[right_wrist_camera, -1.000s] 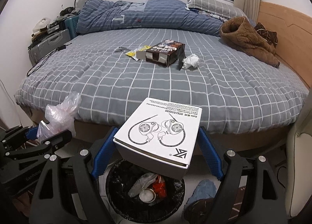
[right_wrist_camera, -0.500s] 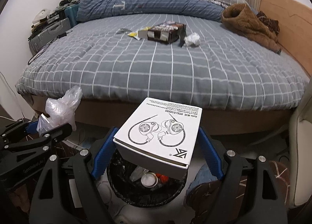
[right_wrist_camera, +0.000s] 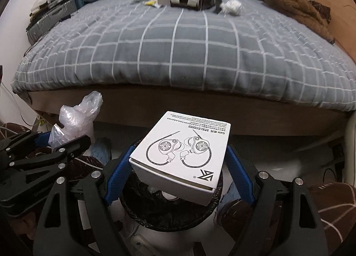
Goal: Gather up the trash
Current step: 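Open the right tool to drop the white earphone box into the bin, then hold the clear plastic bag with the left tool above the bin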
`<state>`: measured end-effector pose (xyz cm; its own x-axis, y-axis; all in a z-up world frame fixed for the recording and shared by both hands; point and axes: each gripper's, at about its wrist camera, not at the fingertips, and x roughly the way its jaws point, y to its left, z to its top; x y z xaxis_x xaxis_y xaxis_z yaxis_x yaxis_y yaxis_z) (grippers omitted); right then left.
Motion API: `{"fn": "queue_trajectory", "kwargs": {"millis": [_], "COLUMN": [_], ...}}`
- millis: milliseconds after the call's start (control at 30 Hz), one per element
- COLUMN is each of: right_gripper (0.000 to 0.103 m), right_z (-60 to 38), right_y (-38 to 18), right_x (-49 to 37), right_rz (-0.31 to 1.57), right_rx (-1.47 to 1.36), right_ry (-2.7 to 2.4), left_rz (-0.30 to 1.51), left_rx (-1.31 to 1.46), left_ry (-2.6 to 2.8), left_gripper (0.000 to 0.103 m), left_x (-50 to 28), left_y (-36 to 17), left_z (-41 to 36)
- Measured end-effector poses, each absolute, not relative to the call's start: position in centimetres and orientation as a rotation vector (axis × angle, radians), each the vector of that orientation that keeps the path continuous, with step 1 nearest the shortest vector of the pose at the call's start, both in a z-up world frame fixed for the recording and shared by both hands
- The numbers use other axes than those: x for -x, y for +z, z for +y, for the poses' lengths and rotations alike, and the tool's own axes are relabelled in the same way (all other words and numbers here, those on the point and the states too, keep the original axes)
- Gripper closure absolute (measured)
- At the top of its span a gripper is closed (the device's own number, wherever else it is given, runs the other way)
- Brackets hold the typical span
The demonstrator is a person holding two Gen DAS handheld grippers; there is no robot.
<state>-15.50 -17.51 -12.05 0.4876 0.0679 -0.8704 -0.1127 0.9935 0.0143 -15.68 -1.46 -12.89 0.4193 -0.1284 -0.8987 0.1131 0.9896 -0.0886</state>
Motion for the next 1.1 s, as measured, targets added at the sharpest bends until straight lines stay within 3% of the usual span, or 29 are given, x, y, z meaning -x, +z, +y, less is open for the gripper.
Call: {"fn": "queue_trajectory", "kwargs": {"millis": [700,833,1100], "right_gripper": [0.024,0.012,0.008], "right_z": [-14.0,-13.9,-16.2], "right_y": [-17.5,-17.2,-16.3], "right_x": [12.1,12.0,11.9], "right_rz": [1.201,1.184,1.152], "right_rx": [0.066,0.083,0.062], "right_ry": [0.176,0.137,0.072], "left_rz": [1.257,1.26,1.259], "left_rx": [0.054,0.065,0.054], "left_ry": [-0.088,-0.094,-0.131], "left_gripper": [0.053,0.053,0.053], "left_x": [12.3,12.3,12.3], "left_y": [-17.7,-17.6,-17.5], "left_z": [1.6,1.9,0.5]}}
